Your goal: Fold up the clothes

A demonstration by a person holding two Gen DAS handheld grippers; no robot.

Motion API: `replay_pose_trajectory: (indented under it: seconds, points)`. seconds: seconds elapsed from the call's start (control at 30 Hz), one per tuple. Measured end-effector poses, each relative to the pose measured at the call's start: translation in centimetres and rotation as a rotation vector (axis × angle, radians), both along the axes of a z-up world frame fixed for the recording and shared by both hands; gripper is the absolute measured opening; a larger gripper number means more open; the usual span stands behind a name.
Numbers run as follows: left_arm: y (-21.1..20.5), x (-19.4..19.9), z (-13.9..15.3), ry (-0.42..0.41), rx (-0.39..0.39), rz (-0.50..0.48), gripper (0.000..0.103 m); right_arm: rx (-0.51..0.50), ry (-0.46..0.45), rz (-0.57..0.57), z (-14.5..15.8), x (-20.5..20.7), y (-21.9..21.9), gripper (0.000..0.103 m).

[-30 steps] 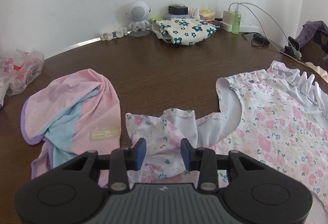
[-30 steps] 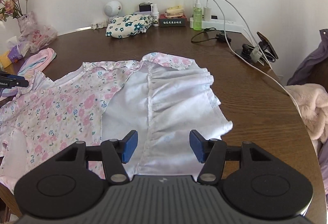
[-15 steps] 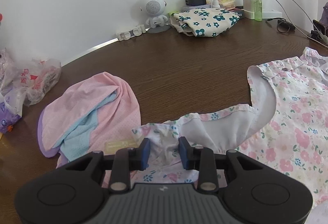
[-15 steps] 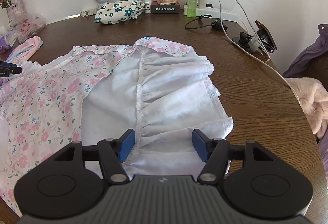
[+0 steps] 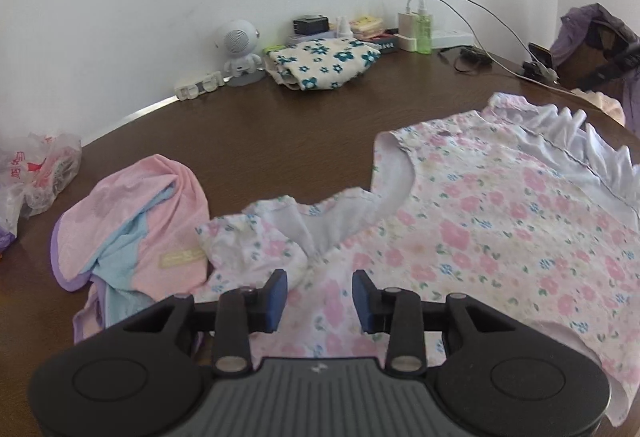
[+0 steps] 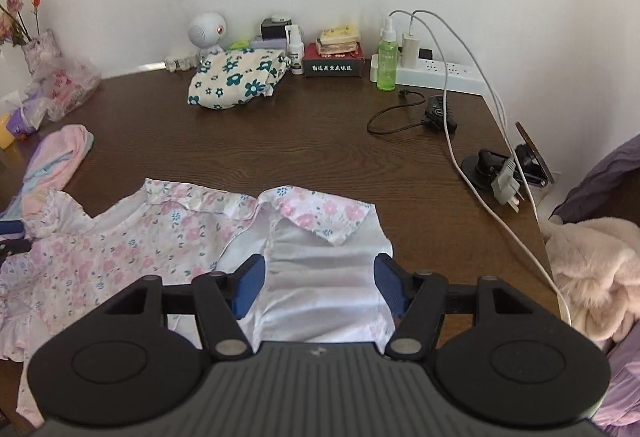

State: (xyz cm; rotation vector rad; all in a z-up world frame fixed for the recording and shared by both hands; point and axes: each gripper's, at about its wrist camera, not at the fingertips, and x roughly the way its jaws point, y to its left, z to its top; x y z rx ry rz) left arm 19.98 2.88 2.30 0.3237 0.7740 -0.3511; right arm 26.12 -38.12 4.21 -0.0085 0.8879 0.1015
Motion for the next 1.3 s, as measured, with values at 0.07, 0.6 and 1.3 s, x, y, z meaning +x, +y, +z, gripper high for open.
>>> replay_pose_trajectory:
  seconds: [0.07,0.6,1.3]
  points:
    - [-0.2,-0.3,-0.9,0.022,0.003,0.001,0.036,-0.031,0.046,0.006,-1.7,3.1,1.0,0.061]
    - [1.1,-0.2,-2.5,0.067,-0.051,0.052,0.04,-0.068,0.065,-0.075,-7.6,10.7,1.3,0.023]
    - [-2.2,-15.4,1.3,-0.082,-0.284,-0.112,0.093,0.131,-0.256,-0.031,-1.7,-18.9,4.2,0.103]
